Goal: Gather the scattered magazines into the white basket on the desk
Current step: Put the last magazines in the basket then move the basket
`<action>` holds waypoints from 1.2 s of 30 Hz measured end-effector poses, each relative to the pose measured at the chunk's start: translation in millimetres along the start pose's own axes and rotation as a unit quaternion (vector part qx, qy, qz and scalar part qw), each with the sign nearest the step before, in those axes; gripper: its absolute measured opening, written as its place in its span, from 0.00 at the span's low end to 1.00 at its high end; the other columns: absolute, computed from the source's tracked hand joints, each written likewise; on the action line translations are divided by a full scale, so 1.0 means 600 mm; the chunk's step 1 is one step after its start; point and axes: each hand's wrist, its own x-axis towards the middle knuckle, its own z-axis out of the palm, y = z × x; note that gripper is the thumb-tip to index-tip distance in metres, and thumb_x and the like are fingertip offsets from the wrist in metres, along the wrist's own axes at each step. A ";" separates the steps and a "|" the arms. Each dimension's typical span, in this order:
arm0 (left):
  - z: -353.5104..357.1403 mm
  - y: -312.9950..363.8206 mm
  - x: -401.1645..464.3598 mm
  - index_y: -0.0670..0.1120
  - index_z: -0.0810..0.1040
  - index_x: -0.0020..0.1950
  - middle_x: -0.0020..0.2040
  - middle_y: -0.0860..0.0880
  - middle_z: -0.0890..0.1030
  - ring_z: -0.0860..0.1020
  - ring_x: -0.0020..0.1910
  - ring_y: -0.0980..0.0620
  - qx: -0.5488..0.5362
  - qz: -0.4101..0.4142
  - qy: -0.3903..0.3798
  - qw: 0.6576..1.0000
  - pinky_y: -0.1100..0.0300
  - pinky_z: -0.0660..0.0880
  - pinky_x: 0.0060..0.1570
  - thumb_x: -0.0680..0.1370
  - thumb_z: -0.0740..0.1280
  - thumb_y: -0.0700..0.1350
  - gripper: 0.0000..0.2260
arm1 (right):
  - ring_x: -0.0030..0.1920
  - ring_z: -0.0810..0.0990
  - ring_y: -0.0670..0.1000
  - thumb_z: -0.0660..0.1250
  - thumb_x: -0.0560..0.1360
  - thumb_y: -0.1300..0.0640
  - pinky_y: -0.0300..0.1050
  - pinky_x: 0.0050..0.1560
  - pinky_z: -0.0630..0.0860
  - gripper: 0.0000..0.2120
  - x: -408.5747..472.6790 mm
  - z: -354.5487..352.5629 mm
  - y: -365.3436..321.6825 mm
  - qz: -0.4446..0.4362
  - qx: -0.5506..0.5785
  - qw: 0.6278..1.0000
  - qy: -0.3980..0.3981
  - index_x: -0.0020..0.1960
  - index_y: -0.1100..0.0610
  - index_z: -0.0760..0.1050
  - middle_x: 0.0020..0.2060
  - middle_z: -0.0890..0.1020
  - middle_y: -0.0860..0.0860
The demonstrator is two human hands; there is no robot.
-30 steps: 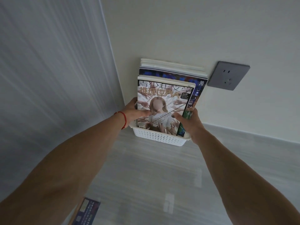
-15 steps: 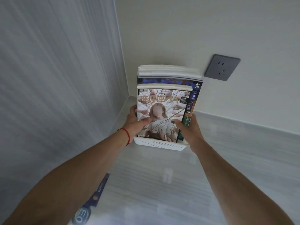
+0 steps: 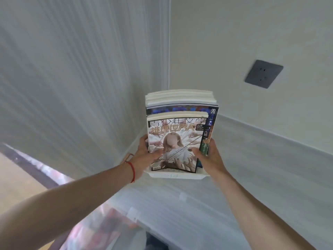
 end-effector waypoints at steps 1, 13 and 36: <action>-0.004 -0.008 -0.020 0.58 0.62 0.73 0.69 0.52 0.75 0.81 0.61 0.49 -0.001 -0.004 0.017 1.000 0.58 0.81 0.56 0.76 0.76 0.42 0.33 | 0.47 0.84 0.35 0.73 0.69 0.40 0.53 0.59 0.79 0.25 -0.009 0.004 0.000 -0.003 0.002 1.000 -0.014 0.62 0.31 0.67 0.49 0.84 0.31; -0.053 -0.085 -0.198 0.51 0.63 0.72 0.63 0.44 0.82 0.86 0.53 0.51 -0.112 -0.016 0.121 0.986 0.52 0.84 0.51 0.76 0.72 0.31 0.31 | 0.54 0.77 0.37 0.76 0.69 0.41 0.52 0.64 0.71 0.31 -0.073 0.065 -0.025 -0.038 -0.024 0.984 -0.173 0.68 0.36 0.66 0.54 0.77 0.29; -0.146 -0.129 -0.320 0.57 0.69 0.74 0.81 0.45 0.63 0.66 0.77 0.37 -0.138 -0.086 0.175 0.971 0.39 0.69 0.73 0.75 0.70 0.30 0.33 | 0.72 0.70 0.46 0.76 0.75 0.55 0.51 0.70 0.69 0.29 0.035 0.230 -0.139 -0.068 -0.135 0.900 -0.410 0.70 0.38 0.68 0.62 0.76 0.34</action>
